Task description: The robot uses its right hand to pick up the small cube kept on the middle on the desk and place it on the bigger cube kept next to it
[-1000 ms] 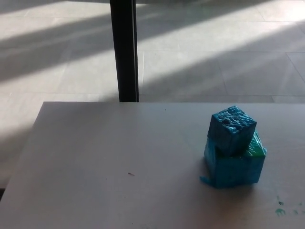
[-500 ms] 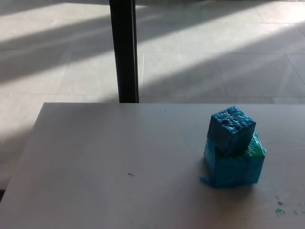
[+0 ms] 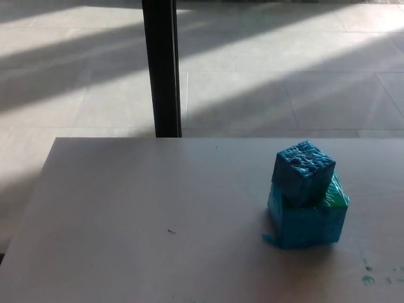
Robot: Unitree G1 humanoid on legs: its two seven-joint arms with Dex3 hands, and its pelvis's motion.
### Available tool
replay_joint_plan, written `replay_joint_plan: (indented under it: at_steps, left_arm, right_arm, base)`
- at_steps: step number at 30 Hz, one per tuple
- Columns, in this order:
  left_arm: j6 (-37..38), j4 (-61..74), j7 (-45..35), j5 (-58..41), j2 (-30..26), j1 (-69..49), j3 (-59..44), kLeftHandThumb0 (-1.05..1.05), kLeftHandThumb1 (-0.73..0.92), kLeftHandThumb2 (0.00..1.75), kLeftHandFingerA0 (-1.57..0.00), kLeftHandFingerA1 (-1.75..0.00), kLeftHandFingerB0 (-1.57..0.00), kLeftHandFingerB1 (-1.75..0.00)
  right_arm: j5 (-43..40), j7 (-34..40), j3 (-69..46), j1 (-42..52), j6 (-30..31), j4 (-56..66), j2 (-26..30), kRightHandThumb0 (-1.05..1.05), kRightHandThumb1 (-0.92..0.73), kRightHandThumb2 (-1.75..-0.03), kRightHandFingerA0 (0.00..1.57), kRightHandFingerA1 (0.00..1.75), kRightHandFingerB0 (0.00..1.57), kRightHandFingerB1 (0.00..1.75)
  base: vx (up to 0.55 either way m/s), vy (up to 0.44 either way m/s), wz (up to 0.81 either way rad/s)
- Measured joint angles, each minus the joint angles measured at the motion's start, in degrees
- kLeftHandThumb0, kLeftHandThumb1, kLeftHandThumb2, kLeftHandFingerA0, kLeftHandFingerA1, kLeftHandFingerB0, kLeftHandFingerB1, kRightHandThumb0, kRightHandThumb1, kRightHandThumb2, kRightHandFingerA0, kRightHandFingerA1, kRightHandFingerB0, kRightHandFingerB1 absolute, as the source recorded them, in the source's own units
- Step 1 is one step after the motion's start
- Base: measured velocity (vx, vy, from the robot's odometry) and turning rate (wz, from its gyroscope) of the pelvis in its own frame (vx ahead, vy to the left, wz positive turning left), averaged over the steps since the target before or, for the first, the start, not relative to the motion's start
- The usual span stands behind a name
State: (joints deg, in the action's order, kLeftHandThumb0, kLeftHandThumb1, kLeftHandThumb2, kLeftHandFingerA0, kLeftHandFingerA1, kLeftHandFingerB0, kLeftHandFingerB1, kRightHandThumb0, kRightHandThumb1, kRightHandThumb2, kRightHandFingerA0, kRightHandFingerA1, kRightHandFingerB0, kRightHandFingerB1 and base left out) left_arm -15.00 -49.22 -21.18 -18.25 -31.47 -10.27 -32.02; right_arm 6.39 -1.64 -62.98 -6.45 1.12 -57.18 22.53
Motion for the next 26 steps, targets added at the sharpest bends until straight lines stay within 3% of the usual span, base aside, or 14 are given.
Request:
replay_joint_plan:
  at_steps: [6, 7, 11, 12, 13, 14, 16, 17, 19, 20, 23, 24, 26]
  left_arm:
    - [0.15, -0.98, -0.03, 0.04, -0.05, -0.14, 0.24, -0.9, 0.92, 0.71, -0.3, -0.47, -0.28, -0.38]
    - [0.27, -0.91, -0.02, 0.05, -0.05, -0.28, 0.25, -0.9, 0.92, 0.69, -0.31, -0.48, -0.28, -0.38]
    - [0.62, -0.58, -0.03, 0.04, -0.07, -0.65, 0.29, -0.9, 0.91, 0.72, -0.29, -0.46, -0.25, -0.37]
    - [0.72, -0.68, -0.03, 0.04, -0.07, -0.65, 0.31, -0.94, 0.84, 0.77, -0.32, -0.49, -0.25, -0.39]
    - [0.87, -0.73, -0.04, 0.04, -0.08, -0.67, 0.34, -0.89, 0.92, 0.71, -0.31, -0.48, -0.26, -0.37]
    - [0.96, -0.82, -0.04, 0.04, -0.09, -0.63, 0.34, -0.89, 0.92, 0.71, -0.28, -0.47, -0.26, -0.37]
    - [0.98, -0.8, -0.04, 0.02, -0.1, -0.64, 0.34, -0.9, 0.92, 0.7, -0.29, -0.47, -0.26, -0.37]
    - [1.0, -0.8, -0.04, 0.02, -0.1, -0.63, 0.35, -0.9, 0.92, 0.71, -0.31, -0.47, -0.27, -0.37]
    - [1.07, -0.81, -0.04, 0.04, -0.11, -0.65, 0.48, -0.9, 0.92, 0.71, -0.31, -0.47, -0.27, -0.37]
    - [1.1, -0.81, -0.04, 0.05, -0.12, -0.66, 0.52, -0.89, 0.92, 0.71, -0.29, -0.47, -0.26, -0.38]
    - [1.36, -0.93, -0.03, 0.05, -0.16, -0.71, 0.58, -0.9, 0.92, 0.72, -0.32, -0.49, -0.25, -0.37]
    - [1.44, -0.88, -0.03, 0.06, -0.18, -0.79, 0.63, -0.95, 0.84, 0.78, -0.32, -0.5, -0.26, -0.4]
    - [1.52, -0.65, -0.03, 0.07, -0.21, -0.96, 0.73, -0.89, 0.92, 0.72, -0.29, -0.47, -0.27, -0.38]
  right_arm:
    - [-4.49, 0.51, 3.59, 1.06, 2.5, -1.21, -3.2, -0.4, -0.52, -0.61, 0.45, 1.03, 0.47, 0.77]
    - [-5.15, 0.53, 3.96, 1.08, 2.76, -1.22, -3.35, -0.45, -0.52, -0.59, 0.52, 1.09, 0.58, 0.8]
    - [-8.18, 0.97, 6.39, 1.58, 4.32, -0.47, -3.85, -0.44, -0.53, -0.59, 0.54, 1.11, 0.54, 0.81]
    - [-8.9, 1.16, 6.92, 1.77, 4.83, 0.13, -4.04, -0.45, -0.52, -0.62, 0.55, 1.18, 0.62, 0.84]
    - [-9.65, 1.45, 7.5, 1.95, 5.37, 0.74, -4.16, -0.45, -0.52, -0.62, 0.55, 1.2, 0.6, 0.83]
    - [-10.3, 1.65, 7.83, 2.08, 5.69, 1.05, -4.19, -0.52, -0.37, -0.87, 0.68, 0.99, 0.6, 0.8]
    - [-11.52, 2.22, 8.48, 2.35, 6.13, 1.34, -4.19, -0.53, -0.38, -0.87, 0.69, 0.99, 0.59, 0.8]
    - [-12.17, 2.52, 8.81, 2.53, 6.38, 1.49, -4.19, -0.44, -0.53, -0.63, 0.54, 1.19, 0.58, 0.83]
    - [-13.41, 3.0, 9.2, 2.72, 6.64, 1.56, -4.19, -0.44, -0.53, -0.63, 0.54, 1.19, 0.58, 0.83]
    - [-13.81, 3.17, 9.37, 2.79, 6.72, 1.59, -4.19, -0.43, -0.54, -0.61, 0.53, 1.07, 0.58, 0.82]
    - [-15.49, 3.41, 10.69, 3.39, 6.79, 1.63, -4.2, -0.45, -0.53, -0.61, 0.58, 1.13, 0.52, 0.8]
    - [-15.94, 3.46, 11.14, 3.53, 6.81, 1.73, -4.2, -0.44, -0.51, -0.63, 0.54, 1.16, 0.62, 0.86]
    - [-16.65, 3.48, 11.97, 3.82, 6.8, 1.97, -4.2, -0.46, -0.5, -0.62, 0.55, 1.15, 0.59, 0.82]
  base:
    - [0.0, 0.0, 0.0]
    - [0.0, 0.0, 0.0]
    - [0.0, 0.0, 0.0]
    - [0.0, 0.0, 0.0]
    - [0.0, 0.0, 0.0]
    - [0.0, 0.0, 0.0]
    - [0.0, 0.0, 0.0]
    - [0.0, 0.0, 0.0]
    - [0.0, 0.0, 0.0]
    - [0.0, 0.0, 0.0]
    - [0.0, 0.0, 0.0]
    - [0.0, 0.0, 0.0]
    - [0.0, 0.0, 0.0]
